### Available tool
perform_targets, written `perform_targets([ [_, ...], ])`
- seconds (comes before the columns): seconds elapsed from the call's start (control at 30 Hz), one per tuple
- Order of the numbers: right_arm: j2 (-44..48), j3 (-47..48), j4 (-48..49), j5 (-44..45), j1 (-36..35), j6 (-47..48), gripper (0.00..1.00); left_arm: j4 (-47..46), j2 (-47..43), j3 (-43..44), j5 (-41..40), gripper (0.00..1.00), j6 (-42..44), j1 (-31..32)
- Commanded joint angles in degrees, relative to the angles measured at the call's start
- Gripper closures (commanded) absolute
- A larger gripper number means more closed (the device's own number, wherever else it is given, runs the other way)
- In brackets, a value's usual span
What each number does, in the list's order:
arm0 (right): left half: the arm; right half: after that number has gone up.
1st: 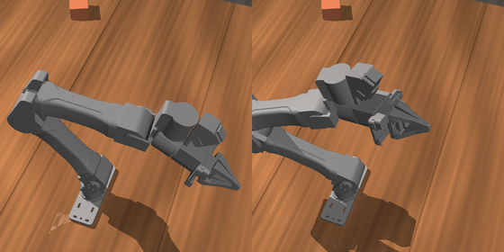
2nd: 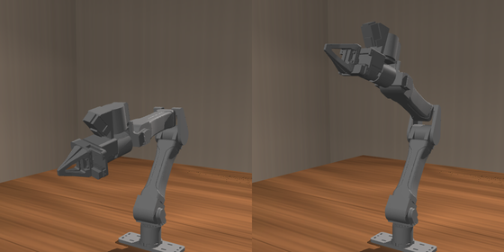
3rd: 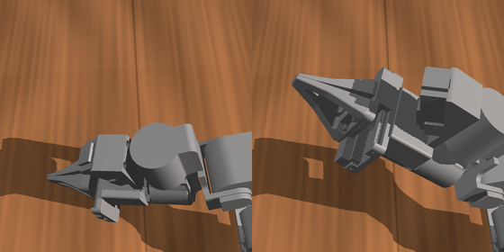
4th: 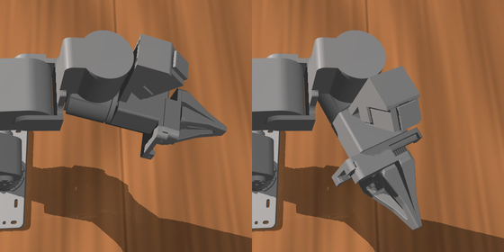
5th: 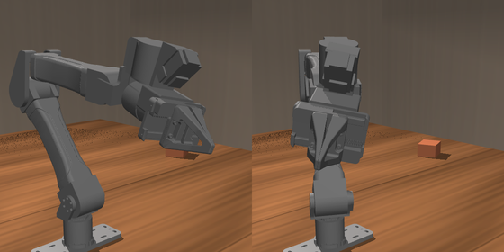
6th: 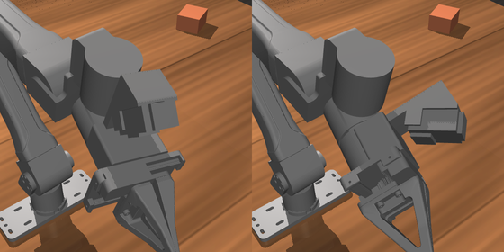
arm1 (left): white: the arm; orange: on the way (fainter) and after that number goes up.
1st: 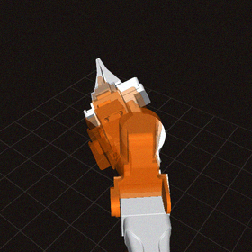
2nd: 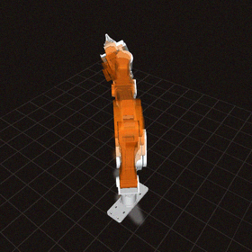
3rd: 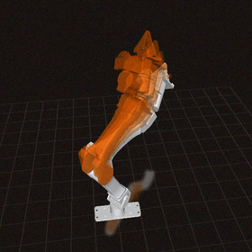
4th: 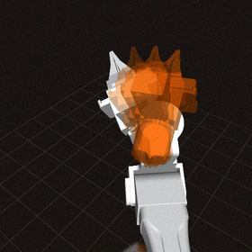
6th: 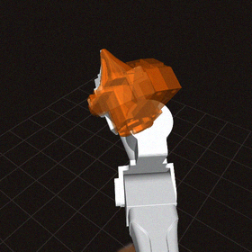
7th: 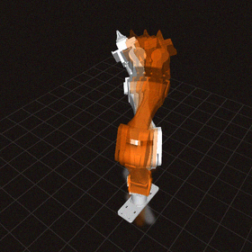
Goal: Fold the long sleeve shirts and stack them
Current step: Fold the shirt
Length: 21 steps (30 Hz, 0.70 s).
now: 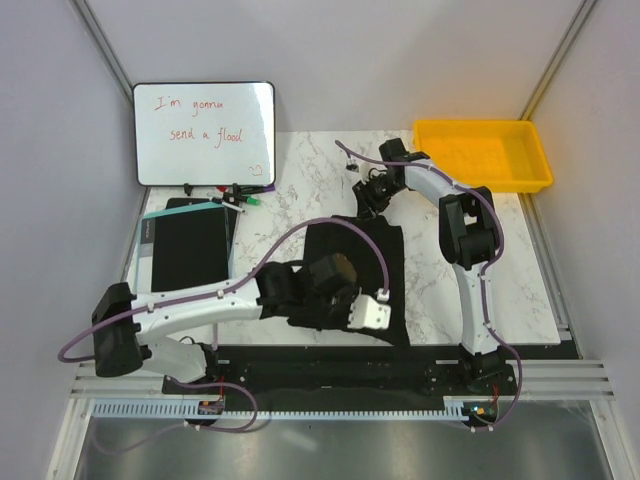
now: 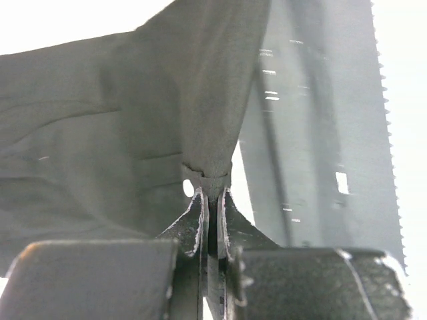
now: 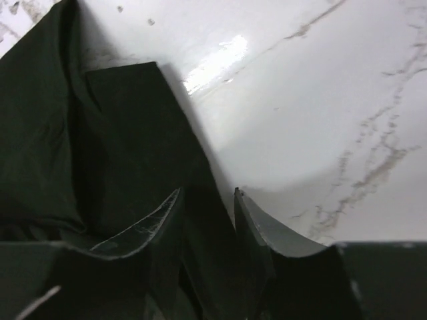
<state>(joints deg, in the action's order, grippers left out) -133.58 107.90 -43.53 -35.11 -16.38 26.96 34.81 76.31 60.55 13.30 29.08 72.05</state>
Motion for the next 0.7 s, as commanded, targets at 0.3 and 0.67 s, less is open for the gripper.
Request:
perform_targets([
  [0.3,3.32,-10.15,-3.41,-11.46,-2.43,6.35,0.6,-2.02,18.77,18.8,9.55,0.98,16.0,-21.68],
  [0.67,7.18,-16.83,-3.84,-16.04,-4.97,7.32,0.6,-14.15,29.51,16.97,8.76,0.98,20.58,-25.91],
])
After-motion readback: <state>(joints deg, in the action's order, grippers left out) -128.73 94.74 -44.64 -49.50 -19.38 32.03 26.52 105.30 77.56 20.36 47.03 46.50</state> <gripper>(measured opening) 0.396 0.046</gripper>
